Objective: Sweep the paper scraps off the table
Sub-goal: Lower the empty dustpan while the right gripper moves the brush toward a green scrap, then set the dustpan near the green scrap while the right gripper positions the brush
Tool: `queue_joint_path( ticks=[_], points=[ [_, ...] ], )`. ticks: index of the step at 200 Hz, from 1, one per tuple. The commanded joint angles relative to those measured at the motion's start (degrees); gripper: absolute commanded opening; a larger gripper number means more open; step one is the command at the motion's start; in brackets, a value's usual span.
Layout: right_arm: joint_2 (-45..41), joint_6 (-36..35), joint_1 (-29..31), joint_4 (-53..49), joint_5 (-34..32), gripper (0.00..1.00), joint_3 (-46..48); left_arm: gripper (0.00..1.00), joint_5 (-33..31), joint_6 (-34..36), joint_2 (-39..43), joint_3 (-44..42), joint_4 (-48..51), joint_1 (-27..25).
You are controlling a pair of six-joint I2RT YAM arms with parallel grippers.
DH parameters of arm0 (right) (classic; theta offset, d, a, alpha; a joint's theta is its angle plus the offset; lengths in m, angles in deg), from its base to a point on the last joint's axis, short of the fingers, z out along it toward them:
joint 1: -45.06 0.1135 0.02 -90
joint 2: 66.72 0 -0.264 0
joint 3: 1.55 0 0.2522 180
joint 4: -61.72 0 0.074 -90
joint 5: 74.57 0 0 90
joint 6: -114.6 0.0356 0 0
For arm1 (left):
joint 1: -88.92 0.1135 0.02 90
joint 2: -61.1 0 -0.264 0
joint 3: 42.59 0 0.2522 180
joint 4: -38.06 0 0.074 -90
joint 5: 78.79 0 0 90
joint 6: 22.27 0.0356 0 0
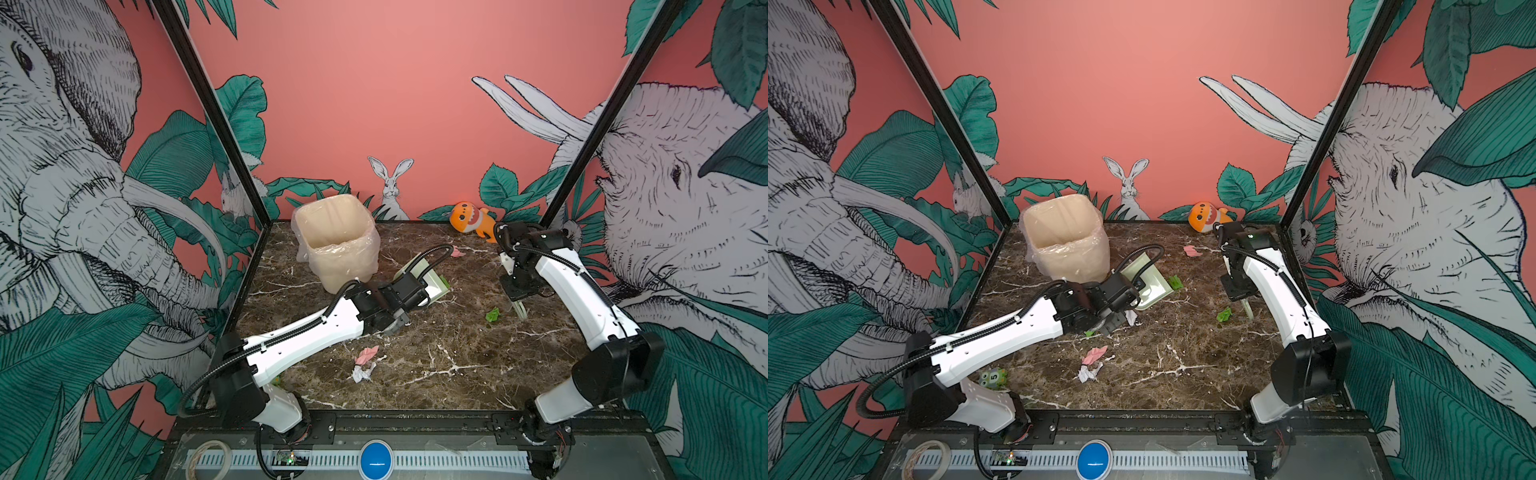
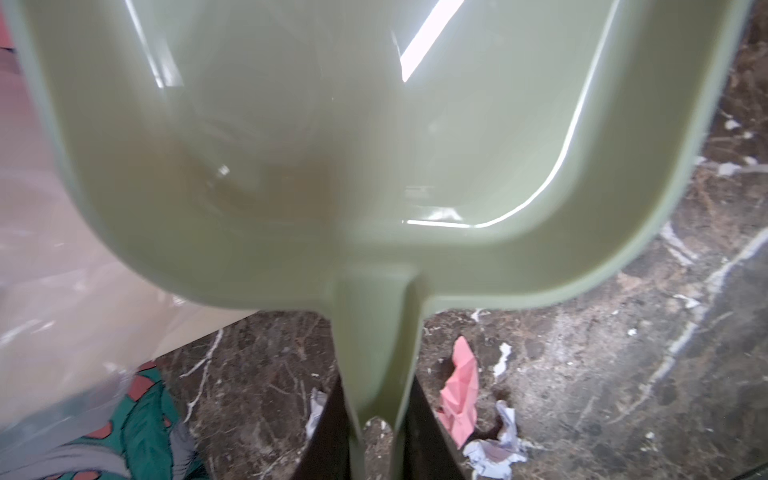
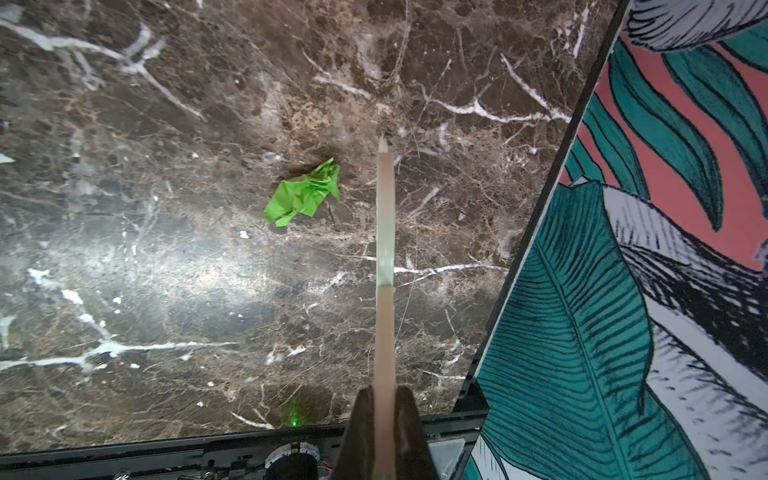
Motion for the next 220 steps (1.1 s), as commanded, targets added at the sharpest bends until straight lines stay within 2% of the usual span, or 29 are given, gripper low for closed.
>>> queue_joint_path(
  ticks=[1,63,135,220],
  points=[
    [1.4,1.2,0.0,1.8,-2.7,0.00,0.8,0.11,8.2,-1.4,-1.9,-1.7,-3.8,-0.7],
    [6.2,0.8,0.0,4.7,-0.6,0.00,3.8,0.11,17.0,-2.3,-5.5,-5.9,-6.8,-1.8],
    [5.2,0.8,0.5,5.5,5.7,0.00,5.8,0.11,18.0,-1.1,-10.7,-6.5,-4.1,-2.0],
    [2.5,4.6,9.7,3.3,11.7,0.00,5.3,0.11,19.9,3.9,-15.6,-4.5,-3.1,-2.0]
  ],
)
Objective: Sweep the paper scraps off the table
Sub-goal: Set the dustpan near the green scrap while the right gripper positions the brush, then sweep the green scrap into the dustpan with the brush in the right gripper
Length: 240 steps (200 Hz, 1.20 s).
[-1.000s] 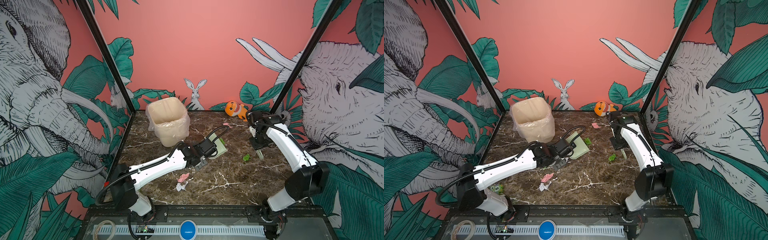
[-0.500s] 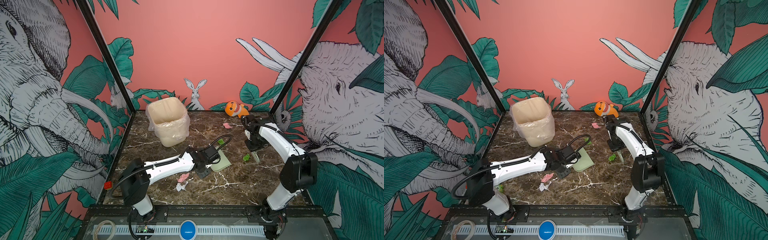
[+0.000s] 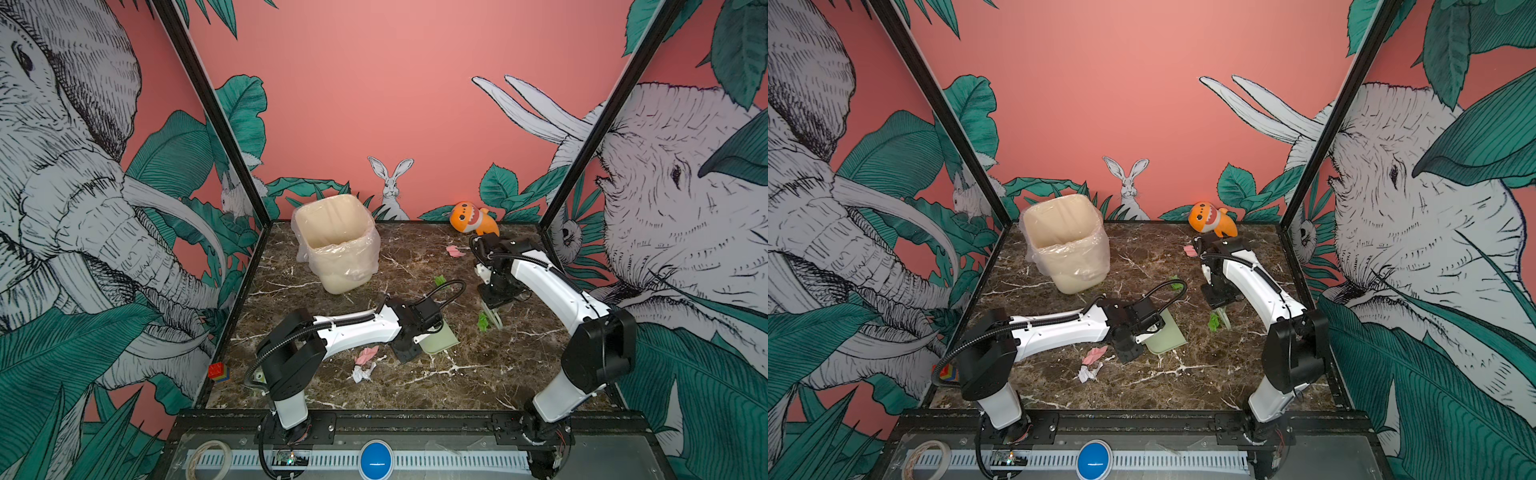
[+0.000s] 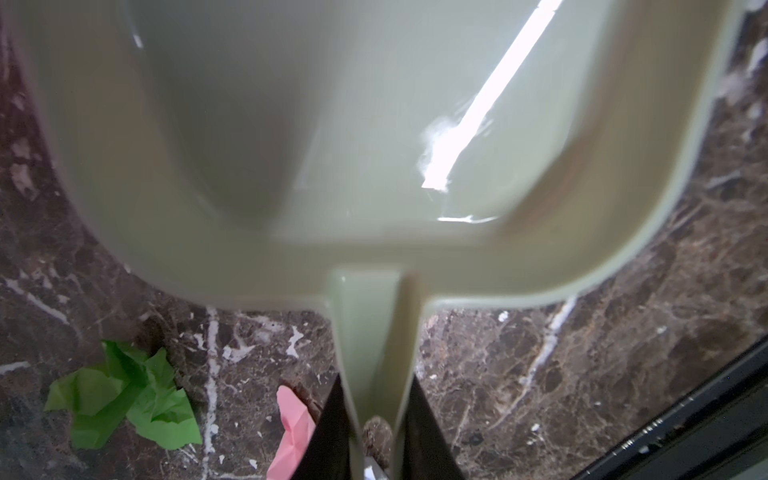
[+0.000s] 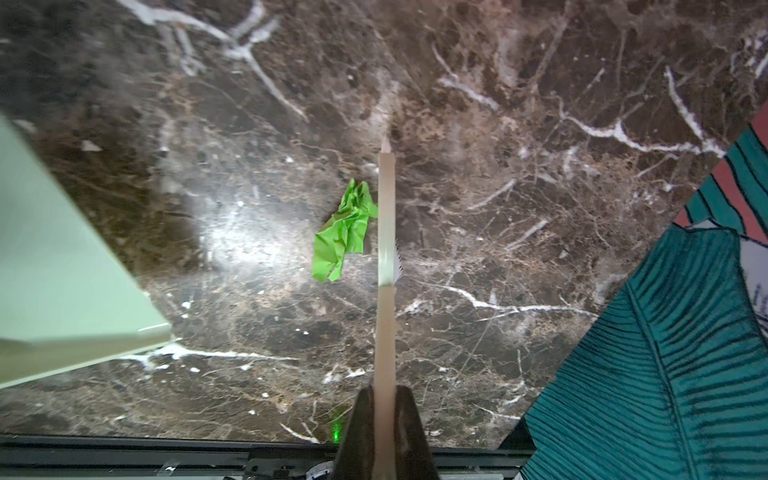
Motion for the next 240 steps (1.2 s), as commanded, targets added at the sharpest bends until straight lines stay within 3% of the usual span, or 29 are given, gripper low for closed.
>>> queue_joint_path(
  ticks=[1,39,98,177,240],
  points=[
    [-1.6,2.6,2.7,-2.1,2.9,0.00,-0.2,0.11,1.3,2.2,-0.4,1.5,2.2,-0.2],
    [-1.8,5.0,7.0,-2.6,5.5,0.00,-1.0,0.11,1.9,3.5,-0.8,2.4,3.8,-0.2],
    [-4.6,3.9,6.3,-7.8,-1.4,0.00,-4.9,0.11,4.7,3.4,-2.7,3.6,6.0,-0.3],
    [-3.4,3.2,5.9,-7.5,0.7,0.00,-2.8,0.12,8.6,2.2,-4.7,5.8,6.1,-0.4],
    [-0.6,3.7,5.9,-7.5,2.2,0.00,-0.7,0.12,7.4,3.9,-8.4,8.2,7.4,-0.4]
  ],
)
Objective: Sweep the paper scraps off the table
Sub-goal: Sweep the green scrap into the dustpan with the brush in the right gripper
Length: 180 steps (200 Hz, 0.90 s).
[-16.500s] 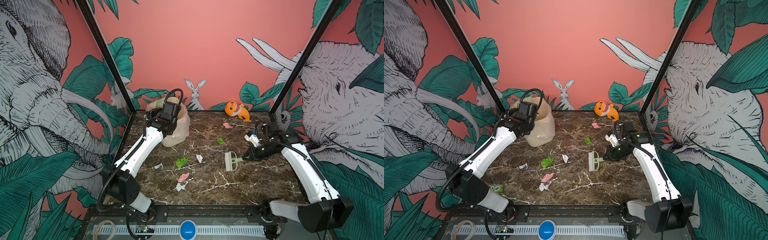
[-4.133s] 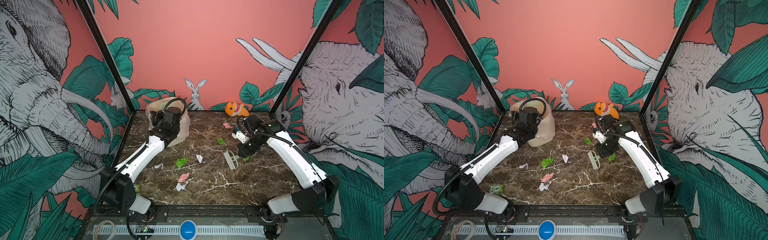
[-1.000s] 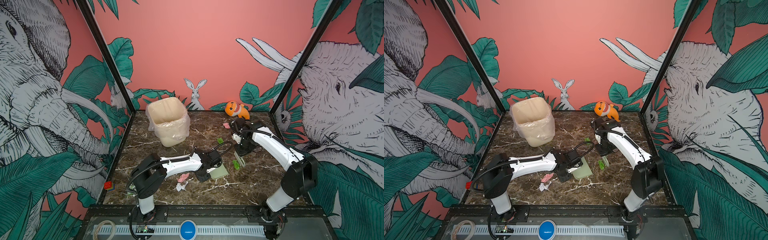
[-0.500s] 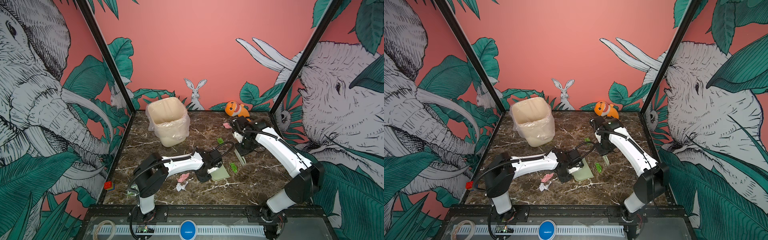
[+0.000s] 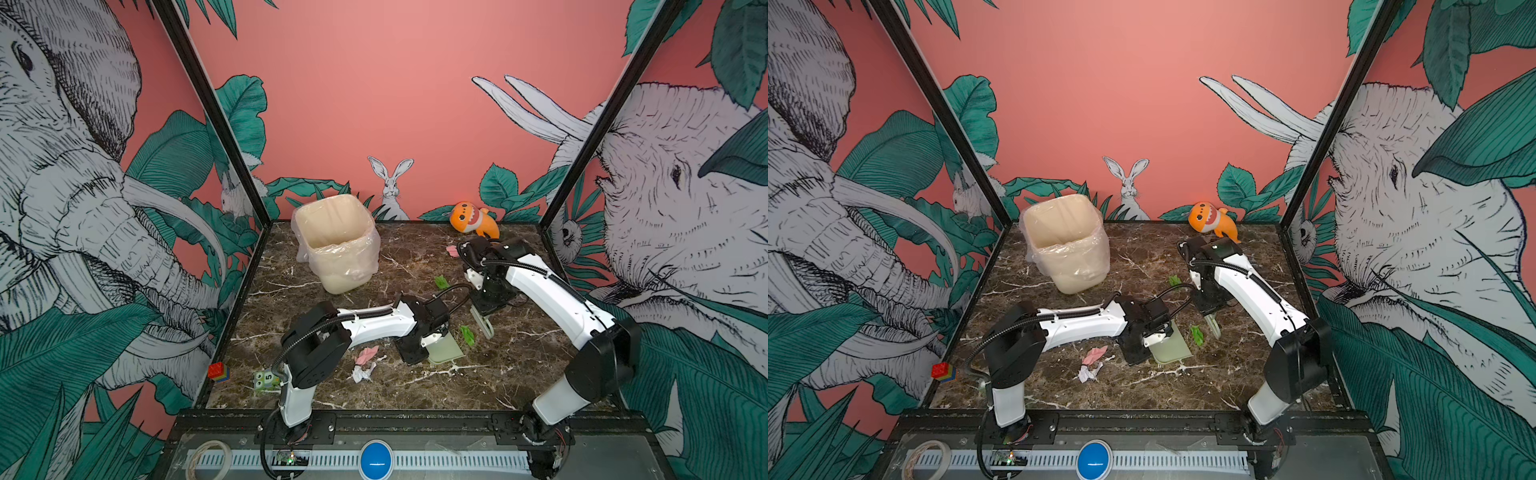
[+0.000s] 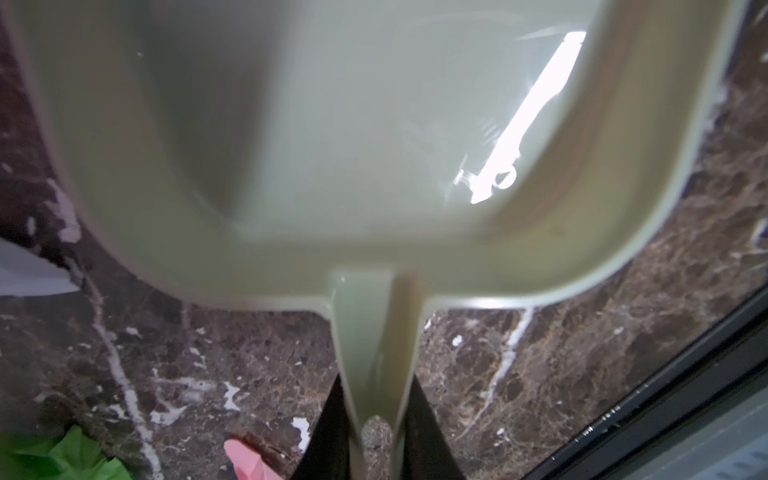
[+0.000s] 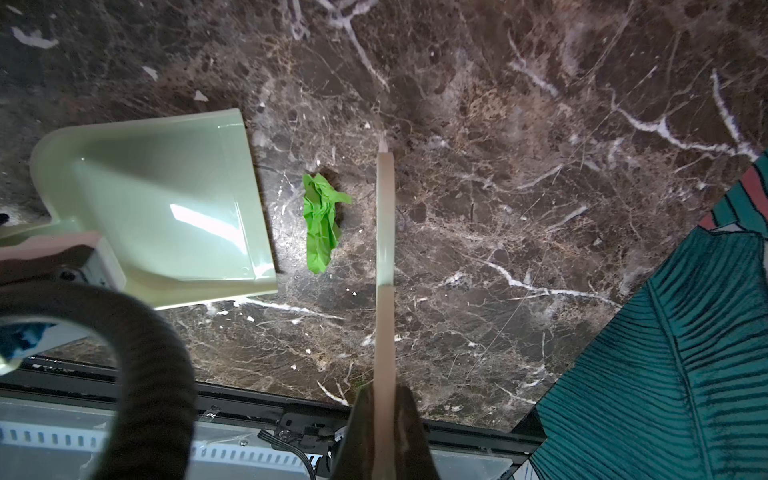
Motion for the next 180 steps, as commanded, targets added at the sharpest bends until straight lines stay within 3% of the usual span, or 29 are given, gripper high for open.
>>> queue_joint_path(
  ticks=[1,110,180],
  points=[
    [0.7,0.2,-0.1,-1.6,1.0,0.00,1.1,0.12,-0.1,0.7,0.1,1.3,2.2,-0.3],
    [-0.5,3.6,2.0,0.5,8.1,0.00,4.0,0.12,-2.1,-0.2,-0.7,2.5,2.3,-0.7],
    [-4.4,7.1,6.8,4.0,17.5,0.00,4.0,0.12,-2.1,0.0,-1.2,3.2,2.0,-0.8]
  ],
)
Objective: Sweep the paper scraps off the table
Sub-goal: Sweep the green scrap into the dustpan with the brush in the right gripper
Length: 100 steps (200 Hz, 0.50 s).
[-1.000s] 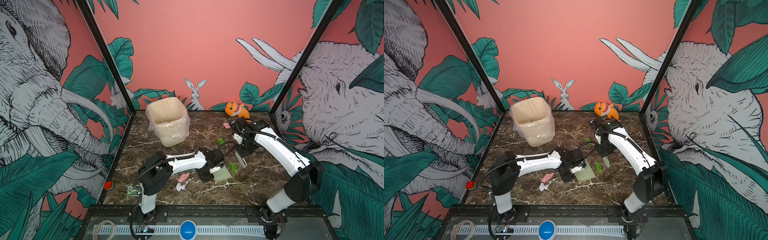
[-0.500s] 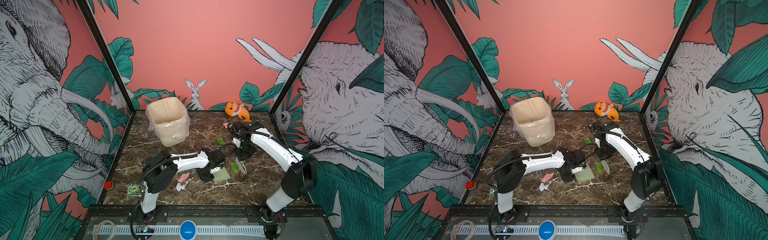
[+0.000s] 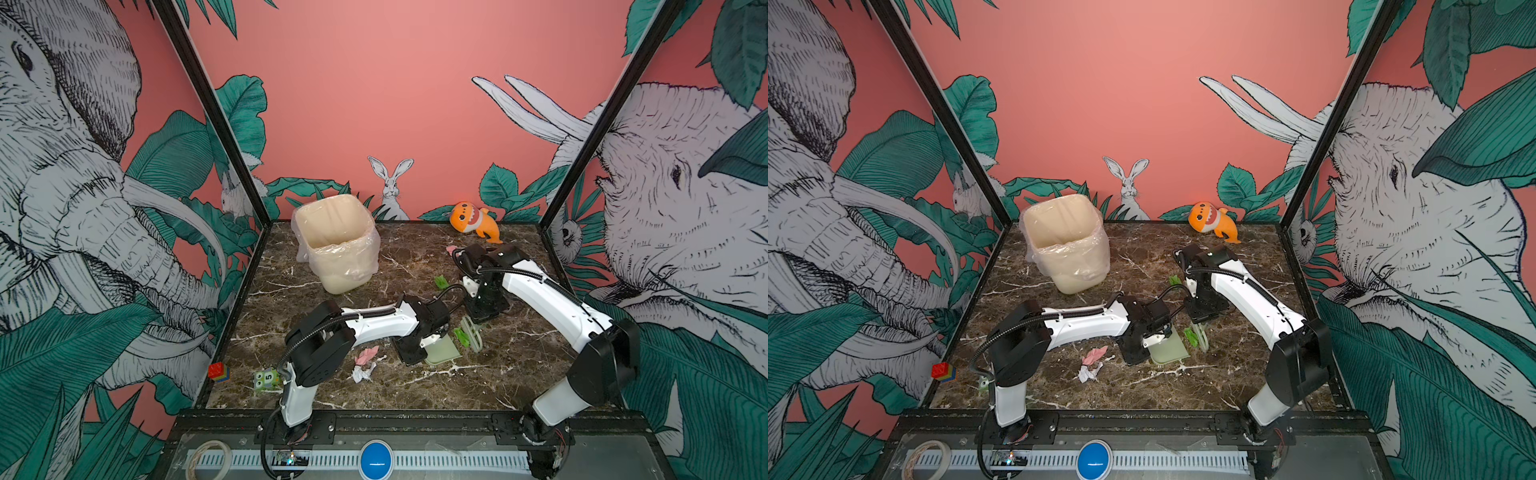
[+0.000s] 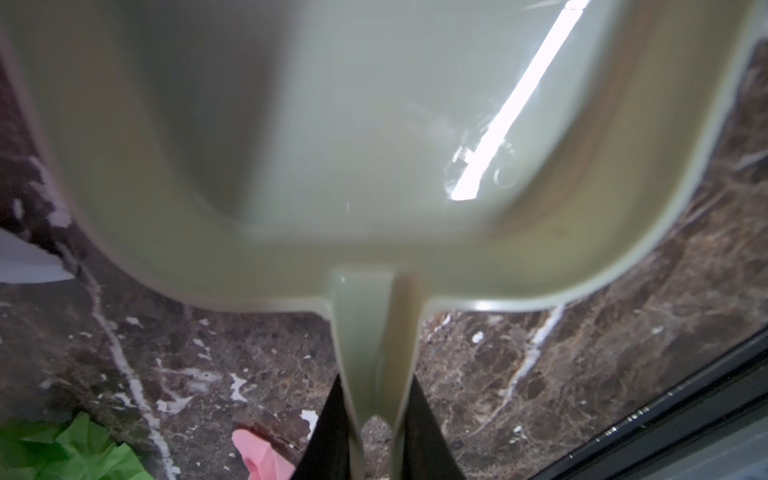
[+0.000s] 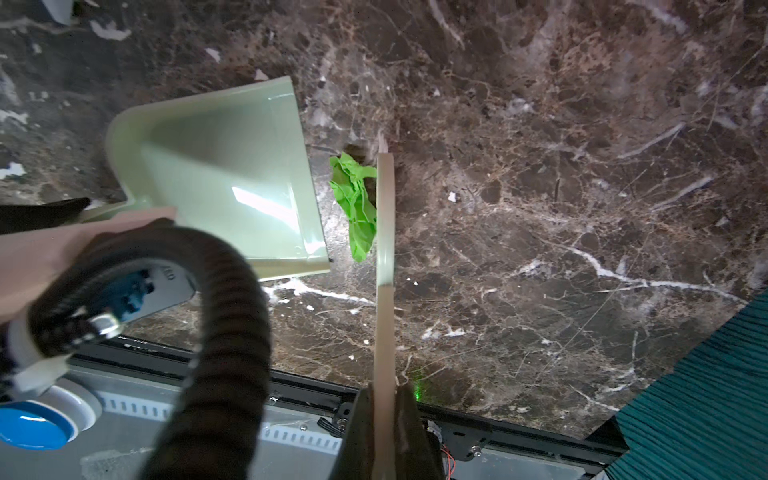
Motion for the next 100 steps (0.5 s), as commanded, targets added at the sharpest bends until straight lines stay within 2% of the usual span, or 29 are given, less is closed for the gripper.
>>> queue_joint_path(
  ticks=[1,31,50,100],
  points=[
    [-2.1,0.8,3.5,2.2,8.0,0.00,0.2,0.12,-0.1,0.0,0.0,2.3,0.0,-0.7],
    [-4.2,2.4,5.2,5.3,13.7,0.00,1.4,0.12,-0.1,-0.1,0.0,2.0,-0.1,-0.7],
    [-5.7,3.0,5.2,6.0,14.4,0.00,2.1,0.12,-0.2,-0.1,0.1,1.9,-0.2,-0.7],
    [-7.2,1.0,2.3,1.2,5.5,0.00,1.8,0.12,-0.3,-0.2,0.4,1.4,-0.6,-0.7]
  ],
)
